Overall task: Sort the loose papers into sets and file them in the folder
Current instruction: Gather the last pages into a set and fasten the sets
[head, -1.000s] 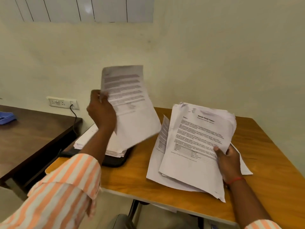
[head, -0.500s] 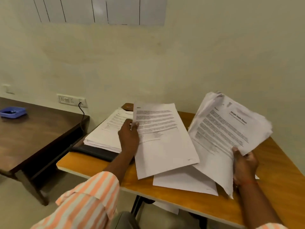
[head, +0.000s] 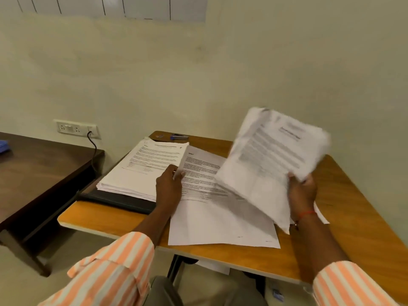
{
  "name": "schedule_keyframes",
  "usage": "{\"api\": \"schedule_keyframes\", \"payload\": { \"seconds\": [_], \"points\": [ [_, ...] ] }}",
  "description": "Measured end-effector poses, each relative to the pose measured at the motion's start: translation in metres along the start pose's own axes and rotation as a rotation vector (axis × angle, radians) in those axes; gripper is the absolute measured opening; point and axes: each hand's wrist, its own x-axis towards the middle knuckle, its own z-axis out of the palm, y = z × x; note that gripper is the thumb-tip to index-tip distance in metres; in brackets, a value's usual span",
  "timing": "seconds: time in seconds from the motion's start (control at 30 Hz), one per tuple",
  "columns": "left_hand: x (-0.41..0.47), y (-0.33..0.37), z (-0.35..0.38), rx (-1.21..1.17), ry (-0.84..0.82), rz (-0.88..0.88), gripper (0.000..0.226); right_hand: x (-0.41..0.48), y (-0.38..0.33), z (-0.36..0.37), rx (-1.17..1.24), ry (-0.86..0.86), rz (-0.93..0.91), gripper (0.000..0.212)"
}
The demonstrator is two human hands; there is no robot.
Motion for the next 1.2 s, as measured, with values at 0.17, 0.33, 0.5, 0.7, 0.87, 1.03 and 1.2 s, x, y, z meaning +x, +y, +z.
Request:
{"api": "schedule_keyframes", "payload": {
  "seconds": [0.17, 0.33, 0.5, 0.7, 0.87, 1.03, 1.2],
  "points": [
    [0.002, 0.004, 0.019, -0.129, -0.076, -0.068, 0.024, -0.033, 0.024, 0.030, -0.185, -0.402, 0.045, 0.030],
    [-0.013, 0.009, 0.030, -0.333, -0.244, -0.194, 0.026, -0.047, 0.034, 0.039, -0.308, -0.524, 0.034, 0.031],
    [-0.023, 0.026, 0.026, -0.458, -0.333, -0.153, 0.022, -0.047, 0.028, 0.040, -0.343, -0.479, -0.027, 0.027],
    [-0.013, 0.083, 0.014, -0.532, -0.265, 0.080, 0.029, -0.032, -0.017, 0.044, -0.068, -0.379, 0.019, 0.044],
    [0.002, 0.135, 0.006, -0.431, -0.068, 0.471, 0.029, -0.037, -0.098, 0.053, 0.127, -0.304, -0.209, 0.047],
    [0.000, 0.139, 0.005, -0.426, -0.016, 0.562, 0.028, -0.047, -0.104, 0.054, 0.215, -0.345, -0.184, 0.029],
    [-0.014, 0.077, 0.023, -0.292, -0.094, 0.323, 0.039, -0.060, -0.047, 0.050, 0.044, -0.478, 0.082, 0.033]
  ]
}}
